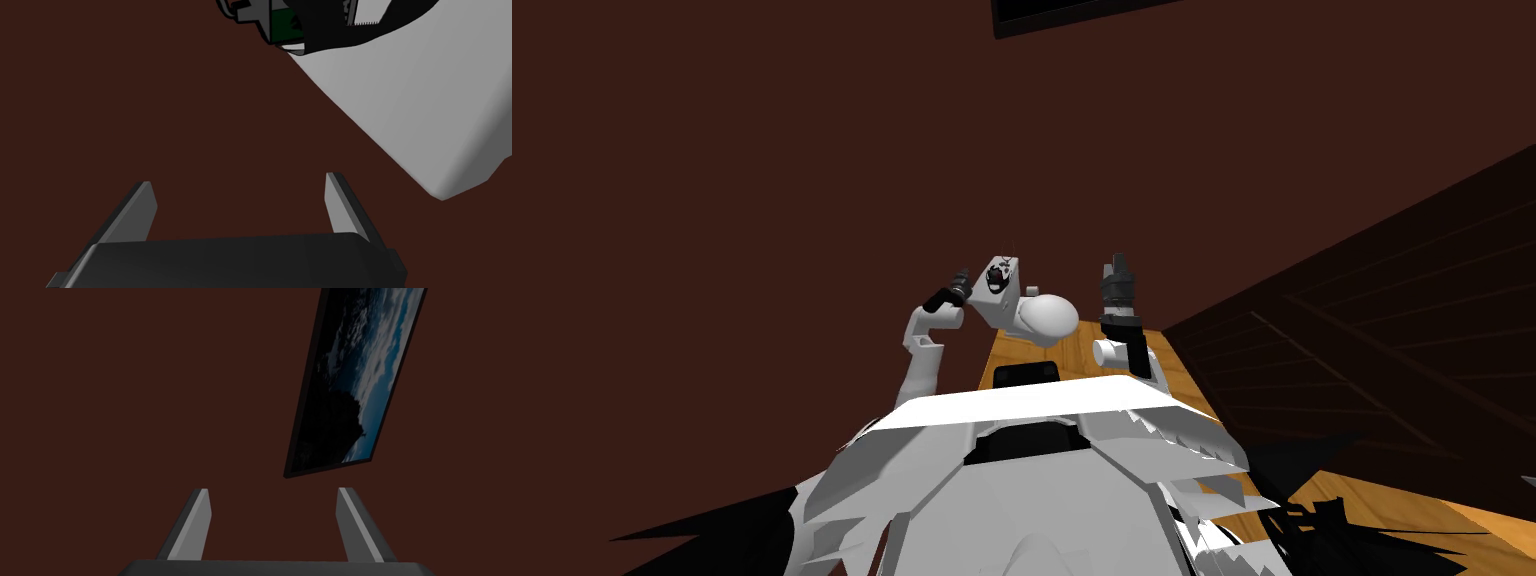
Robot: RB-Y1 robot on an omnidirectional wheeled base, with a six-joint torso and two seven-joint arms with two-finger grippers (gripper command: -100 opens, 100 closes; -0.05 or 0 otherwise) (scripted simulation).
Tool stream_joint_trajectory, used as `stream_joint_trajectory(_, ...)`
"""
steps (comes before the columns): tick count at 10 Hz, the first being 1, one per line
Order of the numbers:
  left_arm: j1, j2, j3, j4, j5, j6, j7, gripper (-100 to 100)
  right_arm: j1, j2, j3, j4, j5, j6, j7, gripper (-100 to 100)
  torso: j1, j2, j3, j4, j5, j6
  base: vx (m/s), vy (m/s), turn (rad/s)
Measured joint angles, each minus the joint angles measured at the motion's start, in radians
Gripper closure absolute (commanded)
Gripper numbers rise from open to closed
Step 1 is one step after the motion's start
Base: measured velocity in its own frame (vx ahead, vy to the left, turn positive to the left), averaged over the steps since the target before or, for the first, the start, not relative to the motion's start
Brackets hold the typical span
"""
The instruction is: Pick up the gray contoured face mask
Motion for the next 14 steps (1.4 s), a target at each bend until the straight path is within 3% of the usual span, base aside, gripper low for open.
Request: stream_joint_trajectory(14,-0.192,-0.065,-0.084,0.131,-0.053,0.363,-0.02,-100,0.0,0.0,0.0,0.0,0.0,0.0,0.0,0,-0.001,0.0,0.0,0.0,0.0,0.0,0.032,-0.009,0.037)
